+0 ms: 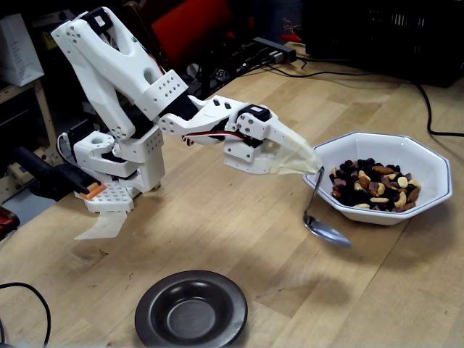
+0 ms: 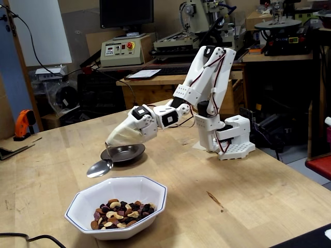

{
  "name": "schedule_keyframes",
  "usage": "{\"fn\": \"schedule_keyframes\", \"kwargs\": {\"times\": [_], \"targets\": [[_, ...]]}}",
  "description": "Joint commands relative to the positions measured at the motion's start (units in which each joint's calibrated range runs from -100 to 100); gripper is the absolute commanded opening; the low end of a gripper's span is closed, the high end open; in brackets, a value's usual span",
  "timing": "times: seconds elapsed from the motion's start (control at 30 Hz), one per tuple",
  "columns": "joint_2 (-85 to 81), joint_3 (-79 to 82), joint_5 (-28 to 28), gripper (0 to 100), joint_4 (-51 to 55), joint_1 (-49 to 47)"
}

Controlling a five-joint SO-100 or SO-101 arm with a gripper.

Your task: Use spoon to transfer food from the white bowl to brown plate

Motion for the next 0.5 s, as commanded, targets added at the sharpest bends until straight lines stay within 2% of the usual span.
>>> {"fn": "schedule_keyframes", "kwargs": {"times": [0.0,0.3,0.47], "targets": [[-0.7,-6.3,-2.1,4,-1.5,0.0],[-0.7,-11.3,-3.7,4,-0.8,-2.8],[-0.7,-12.0,-3.7,4,-1.1,-7.5]]}}
